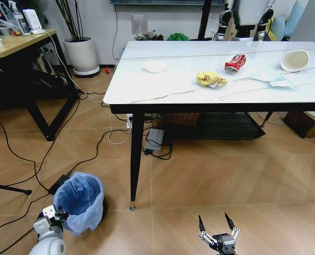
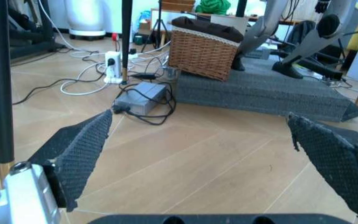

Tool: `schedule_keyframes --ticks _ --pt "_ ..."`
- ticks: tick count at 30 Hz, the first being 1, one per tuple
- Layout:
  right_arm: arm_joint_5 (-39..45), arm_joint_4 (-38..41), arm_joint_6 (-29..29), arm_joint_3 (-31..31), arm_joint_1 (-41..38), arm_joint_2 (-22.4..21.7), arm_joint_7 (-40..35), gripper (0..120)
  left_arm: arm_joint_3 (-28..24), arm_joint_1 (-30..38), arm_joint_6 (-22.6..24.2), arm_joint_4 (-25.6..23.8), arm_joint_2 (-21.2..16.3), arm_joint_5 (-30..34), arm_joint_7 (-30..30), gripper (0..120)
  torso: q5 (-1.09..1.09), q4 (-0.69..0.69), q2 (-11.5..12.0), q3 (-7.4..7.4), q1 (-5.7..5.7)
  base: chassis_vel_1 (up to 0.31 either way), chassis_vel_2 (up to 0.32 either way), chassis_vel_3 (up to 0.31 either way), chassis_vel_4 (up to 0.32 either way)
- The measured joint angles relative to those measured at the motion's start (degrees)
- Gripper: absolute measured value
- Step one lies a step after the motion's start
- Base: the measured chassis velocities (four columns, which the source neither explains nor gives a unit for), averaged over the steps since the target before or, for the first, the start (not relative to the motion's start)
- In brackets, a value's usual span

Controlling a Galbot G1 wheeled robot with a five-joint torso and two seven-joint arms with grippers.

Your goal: Pick up the trash bin and place the trash from the table into it.

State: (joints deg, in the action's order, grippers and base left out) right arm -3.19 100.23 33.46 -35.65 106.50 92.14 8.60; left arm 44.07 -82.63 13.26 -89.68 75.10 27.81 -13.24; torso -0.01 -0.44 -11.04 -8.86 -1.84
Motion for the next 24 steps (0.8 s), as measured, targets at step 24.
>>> schedule_keyframes --ticks 24 --pt "1.00 2.74 -0.84 -1.05 0.56 0.00 -0.10 100 -9.62 -16.03 -1.89 -26.49 -0.08 -7.55 13.23 0 0.02 0.01 -0.01 -0.01 0.00 0.000 0.000 0.000 0.000"
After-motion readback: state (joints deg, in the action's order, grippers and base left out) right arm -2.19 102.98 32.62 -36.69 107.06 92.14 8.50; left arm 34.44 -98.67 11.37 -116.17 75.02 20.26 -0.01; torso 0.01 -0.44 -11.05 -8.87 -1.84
